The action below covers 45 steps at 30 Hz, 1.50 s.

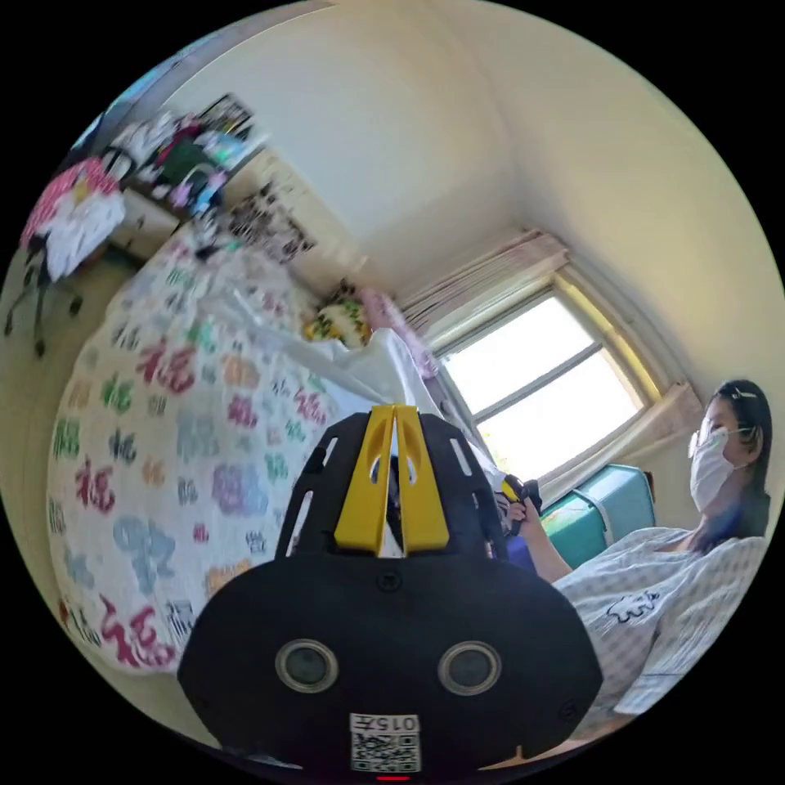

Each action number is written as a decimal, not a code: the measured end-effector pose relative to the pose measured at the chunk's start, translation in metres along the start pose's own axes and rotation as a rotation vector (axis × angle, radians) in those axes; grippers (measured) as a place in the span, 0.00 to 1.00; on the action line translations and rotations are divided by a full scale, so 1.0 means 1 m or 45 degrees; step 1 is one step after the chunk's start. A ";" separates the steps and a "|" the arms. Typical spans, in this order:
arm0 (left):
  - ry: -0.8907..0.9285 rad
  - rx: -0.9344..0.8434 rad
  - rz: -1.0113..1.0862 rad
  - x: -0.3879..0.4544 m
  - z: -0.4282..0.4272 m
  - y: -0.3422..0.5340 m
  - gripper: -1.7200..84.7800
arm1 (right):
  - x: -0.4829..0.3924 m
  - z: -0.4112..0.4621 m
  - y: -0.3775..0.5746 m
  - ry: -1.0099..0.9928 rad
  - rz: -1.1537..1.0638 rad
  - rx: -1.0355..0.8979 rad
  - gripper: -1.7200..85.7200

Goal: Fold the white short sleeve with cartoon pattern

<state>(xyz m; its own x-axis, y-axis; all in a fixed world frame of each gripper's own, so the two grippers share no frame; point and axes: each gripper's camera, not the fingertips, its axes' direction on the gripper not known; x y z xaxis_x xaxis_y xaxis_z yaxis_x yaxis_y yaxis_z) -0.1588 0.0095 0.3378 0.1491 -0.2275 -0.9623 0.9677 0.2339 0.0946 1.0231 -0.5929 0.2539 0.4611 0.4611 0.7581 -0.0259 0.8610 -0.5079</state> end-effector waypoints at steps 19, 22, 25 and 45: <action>-0.611 -0.470 -0.925 -0.288 0.067 0.234 0.01 | 0.263 0.169 -0.031 0.507 0.931 -0.785 0.02; -0.709 -0.424 -1.001 -0.294 0.058 0.243 0.02 | 0.262 0.174 -0.050 0.478 0.952 -0.833 0.02; -0.986 -0.582 -1.151 -0.305 0.055 0.250 0.05 | 0.266 0.180 -0.076 0.573 0.979 -0.977 0.02; -0.546 -1.014 0.481 -0.258 0.653 0.014 0.12 | 0.260 0.299 -0.505 0.448 0.170 -0.655 0.08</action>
<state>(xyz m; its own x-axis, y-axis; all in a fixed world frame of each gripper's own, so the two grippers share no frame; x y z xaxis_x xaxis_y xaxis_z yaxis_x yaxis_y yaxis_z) -0.0505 -0.5455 0.7544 0.6343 -0.2942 -0.7149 0.4443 0.8955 0.0258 0.8907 -0.8434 0.8293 0.7495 0.3837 0.5395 0.2859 0.5474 -0.7866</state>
